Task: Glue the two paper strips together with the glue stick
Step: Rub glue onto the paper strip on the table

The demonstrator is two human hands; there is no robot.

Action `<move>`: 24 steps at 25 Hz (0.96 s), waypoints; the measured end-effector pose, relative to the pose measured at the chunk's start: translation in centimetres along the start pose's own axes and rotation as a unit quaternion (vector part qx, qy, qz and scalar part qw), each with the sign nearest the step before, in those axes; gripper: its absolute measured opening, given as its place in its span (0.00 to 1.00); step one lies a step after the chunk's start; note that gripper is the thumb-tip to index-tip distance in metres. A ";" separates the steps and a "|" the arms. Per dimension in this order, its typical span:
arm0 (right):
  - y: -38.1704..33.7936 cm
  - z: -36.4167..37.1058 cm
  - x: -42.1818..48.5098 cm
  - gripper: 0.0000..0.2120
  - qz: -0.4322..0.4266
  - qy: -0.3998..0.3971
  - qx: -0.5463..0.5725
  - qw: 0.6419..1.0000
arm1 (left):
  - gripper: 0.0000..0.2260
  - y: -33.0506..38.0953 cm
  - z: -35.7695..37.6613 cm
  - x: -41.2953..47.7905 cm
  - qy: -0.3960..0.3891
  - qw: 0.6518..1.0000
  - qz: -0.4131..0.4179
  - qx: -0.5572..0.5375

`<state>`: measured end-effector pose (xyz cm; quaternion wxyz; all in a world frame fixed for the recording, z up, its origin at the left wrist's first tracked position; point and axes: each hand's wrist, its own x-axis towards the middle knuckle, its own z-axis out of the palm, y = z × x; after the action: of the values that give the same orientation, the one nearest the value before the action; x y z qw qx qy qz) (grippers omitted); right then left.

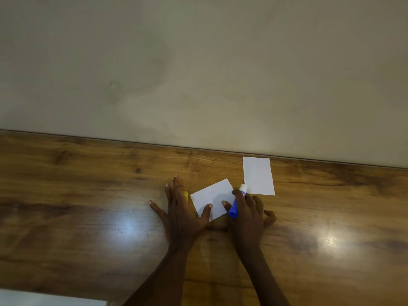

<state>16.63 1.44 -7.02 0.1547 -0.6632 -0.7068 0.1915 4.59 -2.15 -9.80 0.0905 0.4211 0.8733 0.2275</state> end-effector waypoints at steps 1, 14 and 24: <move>-0.2 0.2 -0.3 0.21 0.017 -0.019 0.021 0.999 | 0.50 0.0 0.0 0.0 -0.001 1.000 -0.002 0.004; -2.3 0.3 0.0 0.32 0.071 0.030 0.475 0.877 | 0.47 0.1 -0.2 -0.1 -0.002 1.000 0.005 -0.002; -3.3 1.5 0.1 0.36 0.155 0.219 0.507 0.819 | 0.47 -0.1 -0.2 0.0 -0.001 1.000 -0.003 -0.012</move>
<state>12.98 1.26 -6.74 0.5882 -0.6161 -0.3450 0.3943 4.39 -2.28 -9.65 0.0969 0.4177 0.8717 0.2370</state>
